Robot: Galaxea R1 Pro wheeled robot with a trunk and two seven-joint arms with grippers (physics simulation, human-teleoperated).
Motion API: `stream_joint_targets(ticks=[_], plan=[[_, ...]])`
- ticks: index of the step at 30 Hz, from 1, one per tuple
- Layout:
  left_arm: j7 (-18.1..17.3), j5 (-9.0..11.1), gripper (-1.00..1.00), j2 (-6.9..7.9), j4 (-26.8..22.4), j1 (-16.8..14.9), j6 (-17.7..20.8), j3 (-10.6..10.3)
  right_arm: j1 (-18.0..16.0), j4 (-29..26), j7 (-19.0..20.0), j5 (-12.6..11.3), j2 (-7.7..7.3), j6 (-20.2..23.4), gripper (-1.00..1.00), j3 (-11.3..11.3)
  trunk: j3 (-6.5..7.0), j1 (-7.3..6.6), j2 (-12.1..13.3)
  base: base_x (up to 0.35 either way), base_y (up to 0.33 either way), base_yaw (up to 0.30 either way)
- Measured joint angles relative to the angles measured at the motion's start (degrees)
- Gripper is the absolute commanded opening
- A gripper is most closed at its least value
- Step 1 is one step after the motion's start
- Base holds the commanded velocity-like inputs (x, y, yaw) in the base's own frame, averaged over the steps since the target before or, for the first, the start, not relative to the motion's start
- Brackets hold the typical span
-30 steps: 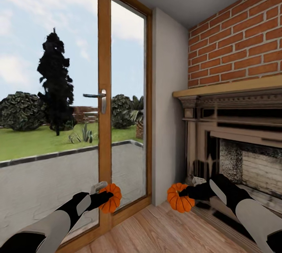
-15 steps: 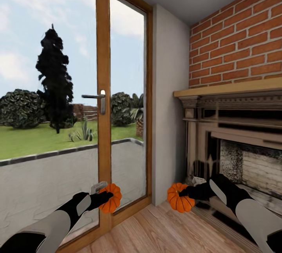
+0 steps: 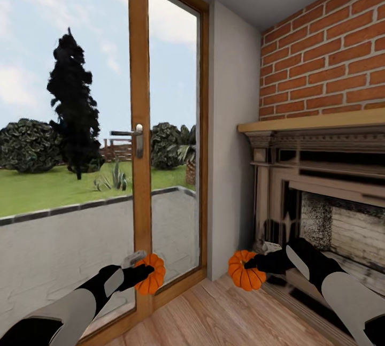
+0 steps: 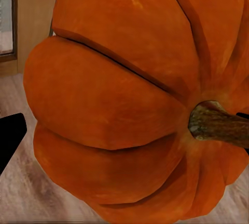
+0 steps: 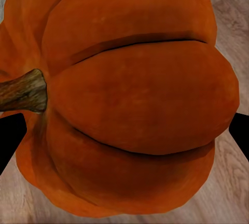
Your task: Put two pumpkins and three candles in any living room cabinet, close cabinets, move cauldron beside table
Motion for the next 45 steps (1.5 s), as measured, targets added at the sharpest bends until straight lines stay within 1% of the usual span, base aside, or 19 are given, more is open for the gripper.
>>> stream_joint_targets(ticks=[20, 32, 45], plan=[[0.02, -0.01, -1.00, -0.26, 0.25, 0.00, 0.00, 0.00, 0.00, 0.00, 0.00, 0.00, 0.00, -0.08, -1.00, 0.00, 1.78, -4.39, 8.02, 0.000, 0.000, 0.000], [0.01, 0.00, -1.00, -0.26, 0.25, 0.00, -0.02, 0.00, 0.00, 0.00, 0.03, -0.01, 0.00, -0.09, -1.00, 0.01, 3.61, -7.03, 12.83, 0.000, 0.000, 0.000], [0.00, 0.01, -1.00, -0.34, 0.33, 0.00, -0.09, 0.00, 0.00, 0.00, 0.00, 0.01, 0.00, -0.09, -1.00, 0.00, 4.82, -9.89, 18.05, 0.000, 0.000, 0.000]])
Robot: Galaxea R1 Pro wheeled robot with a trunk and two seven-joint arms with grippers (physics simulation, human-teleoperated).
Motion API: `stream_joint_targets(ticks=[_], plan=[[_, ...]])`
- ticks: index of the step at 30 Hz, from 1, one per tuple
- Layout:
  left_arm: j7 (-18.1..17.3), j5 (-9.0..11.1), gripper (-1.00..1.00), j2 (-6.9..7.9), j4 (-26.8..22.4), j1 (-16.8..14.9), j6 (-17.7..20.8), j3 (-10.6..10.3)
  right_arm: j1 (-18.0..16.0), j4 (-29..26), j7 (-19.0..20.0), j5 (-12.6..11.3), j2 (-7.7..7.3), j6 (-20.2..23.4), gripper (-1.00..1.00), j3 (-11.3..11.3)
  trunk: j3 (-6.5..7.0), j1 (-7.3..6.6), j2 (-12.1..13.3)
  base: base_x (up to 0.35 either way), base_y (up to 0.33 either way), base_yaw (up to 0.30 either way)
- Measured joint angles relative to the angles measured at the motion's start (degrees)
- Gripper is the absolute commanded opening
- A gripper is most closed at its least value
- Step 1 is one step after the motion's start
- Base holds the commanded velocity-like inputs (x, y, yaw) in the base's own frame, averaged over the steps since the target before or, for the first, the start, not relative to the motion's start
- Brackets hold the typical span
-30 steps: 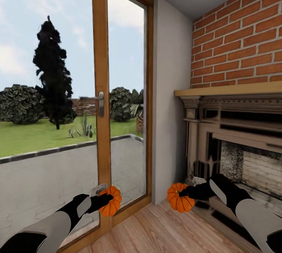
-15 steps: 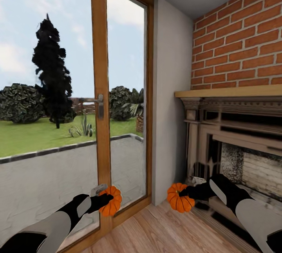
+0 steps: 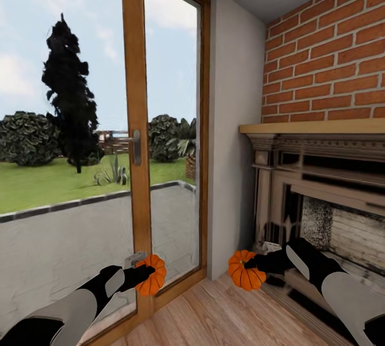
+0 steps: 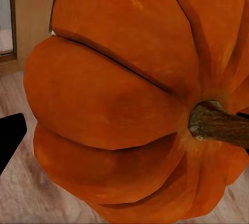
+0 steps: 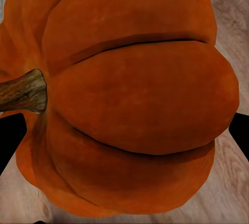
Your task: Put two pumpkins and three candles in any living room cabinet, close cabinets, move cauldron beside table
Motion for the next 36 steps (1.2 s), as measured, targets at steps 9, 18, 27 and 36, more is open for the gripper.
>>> stream_joint_targets(ticks=[9, 18, 27, 36], plan=[[0.00, -0.01, -1.00, -0.07, 0.01, 0.00, 0.00, -0.01, 0.00, 0.00, 0.00, 0.00, 0.00, 0.09, -1.00, 0.00, 0.80, -1.98, 3.61, 0.000, 0.000, -0.011], [0.00, -0.04, -1.00, -0.09, 0.02, 0.00, -0.01, -0.01, 0.01, -0.02, 0.00, -0.03, -0.01, 0.11, -1.00, 0.00, 1.61, -3.95, 7.22, 0.000, 0.000, -0.129], [-0.16, -0.04, -1.00, -0.06, 0.02, -0.01, 0.00, 0.01, 0.01, -0.02, 0.02, -0.07, 0.85, 0.08, -1.00, 0.08, 2.43, -5.93, 10.83, 0.000, 0.000, -0.156], [-0.28, -0.15, -1.00, -0.93, 0.94, 0.02, -1.34, -0.16, 0.00, 0.01, 0.03, 0.01, 0.97, -0.04, -1.00, 0.10, 2.10, -6.15, 11.24, -0.031, 0.000, -0.062]])
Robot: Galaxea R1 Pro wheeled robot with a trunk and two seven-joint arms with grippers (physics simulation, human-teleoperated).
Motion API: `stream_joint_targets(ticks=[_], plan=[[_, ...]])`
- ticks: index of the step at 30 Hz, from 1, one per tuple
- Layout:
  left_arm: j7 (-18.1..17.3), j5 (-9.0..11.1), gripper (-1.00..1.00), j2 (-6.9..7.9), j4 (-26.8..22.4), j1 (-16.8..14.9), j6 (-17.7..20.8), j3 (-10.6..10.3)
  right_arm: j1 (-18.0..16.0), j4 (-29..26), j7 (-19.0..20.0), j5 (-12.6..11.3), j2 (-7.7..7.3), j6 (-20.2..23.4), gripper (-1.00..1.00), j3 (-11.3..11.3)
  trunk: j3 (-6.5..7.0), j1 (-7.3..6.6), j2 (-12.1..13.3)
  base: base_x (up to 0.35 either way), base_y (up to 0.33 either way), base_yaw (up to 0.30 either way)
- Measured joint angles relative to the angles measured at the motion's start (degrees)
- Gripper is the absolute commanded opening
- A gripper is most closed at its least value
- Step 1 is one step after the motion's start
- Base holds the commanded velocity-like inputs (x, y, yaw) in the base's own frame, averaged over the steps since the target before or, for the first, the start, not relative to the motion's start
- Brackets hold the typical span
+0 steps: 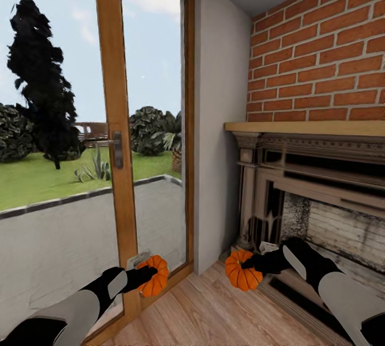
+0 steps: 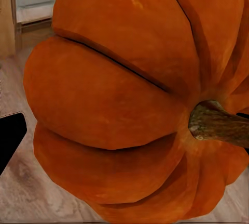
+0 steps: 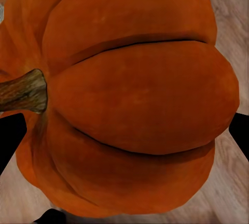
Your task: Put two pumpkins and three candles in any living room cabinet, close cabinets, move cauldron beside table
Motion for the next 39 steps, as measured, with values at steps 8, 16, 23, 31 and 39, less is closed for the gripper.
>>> stream_joint_targets(ticks=[8, 16, 23, 31, 39], plan=[[-0.02, -0.11, -1.00, -0.19, 0.71, 0.00, -0.30, 0.05, 0.00, 0.07, -0.50, 0.10, 0.01, 0.02, -1.00, 0.02, -0.44, 0.02, 0.00, -0.268, 0.000, -0.084], [-0.01, -0.10, -1.00, -0.20, 0.74, -0.01, -0.36, 0.10, 0.00, 0.07, -2.78, -0.09, 0.04, -0.02, -1.00, 0.02, -1.13, -0.01, 0.00, -0.127, 0.000, -0.151], [0.05, -0.06, -1.00, -0.20, 0.72, -0.01, -0.32, 0.15, 0.00, 0.06, -2.84, -0.08, 0.00, 0.01, -1.00, 0.00, -0.84, -1.10, 1.99, -0.001, 0.000, -0.159], [0.06, -0.06, -1.00, -0.19, 0.72, -0.01, -0.31, 0.15, 0.00, 0.07, -2.85, -0.03, 0.00, 0.00, -1.00, 0.00, -0.11, -2.86, 5.20, 0.000, 0.000, -0.131], [0.07, -0.05, -1.00, -0.20, 0.72, -0.01, -0.31, 0.12, 0.00, 0.06, -2.90, -0.06, 0.00, 0.04, -1.00, 0.00, 0.61, -4.62, 8.41, 0.000, 0.000, -0.071]])
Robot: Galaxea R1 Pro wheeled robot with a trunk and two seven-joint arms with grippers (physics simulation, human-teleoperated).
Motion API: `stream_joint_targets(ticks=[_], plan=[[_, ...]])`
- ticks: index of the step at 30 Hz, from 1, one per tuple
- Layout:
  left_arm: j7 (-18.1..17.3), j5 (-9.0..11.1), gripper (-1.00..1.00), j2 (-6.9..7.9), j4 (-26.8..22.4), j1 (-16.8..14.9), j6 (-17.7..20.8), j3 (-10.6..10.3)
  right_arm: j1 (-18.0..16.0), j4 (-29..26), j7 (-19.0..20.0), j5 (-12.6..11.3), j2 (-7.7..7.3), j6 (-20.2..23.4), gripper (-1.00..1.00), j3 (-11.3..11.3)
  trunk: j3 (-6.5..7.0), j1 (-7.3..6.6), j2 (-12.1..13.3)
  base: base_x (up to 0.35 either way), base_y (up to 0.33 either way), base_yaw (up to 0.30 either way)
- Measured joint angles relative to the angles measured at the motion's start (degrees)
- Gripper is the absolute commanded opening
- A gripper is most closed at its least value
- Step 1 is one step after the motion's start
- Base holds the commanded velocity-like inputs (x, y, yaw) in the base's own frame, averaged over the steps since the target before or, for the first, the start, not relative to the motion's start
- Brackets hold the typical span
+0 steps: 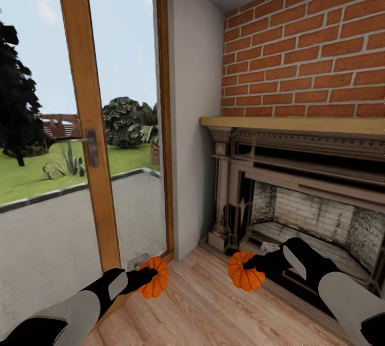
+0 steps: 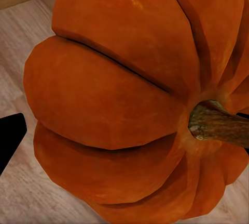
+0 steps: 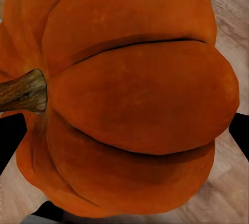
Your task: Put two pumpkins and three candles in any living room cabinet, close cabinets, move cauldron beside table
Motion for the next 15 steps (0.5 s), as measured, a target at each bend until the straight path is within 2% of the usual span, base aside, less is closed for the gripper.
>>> stream_joint_targets(ticks=[15], plan=[[0.00, 0.00, -1.00, 0.00, 0.00, 0.00, 0.00, -0.02, 0.00, -0.04, -0.04, -0.02, 0.00, -0.01, -1.00, 0.00, 1.32, -3.30, 6.02, 0.000, 0.000, -0.003]])
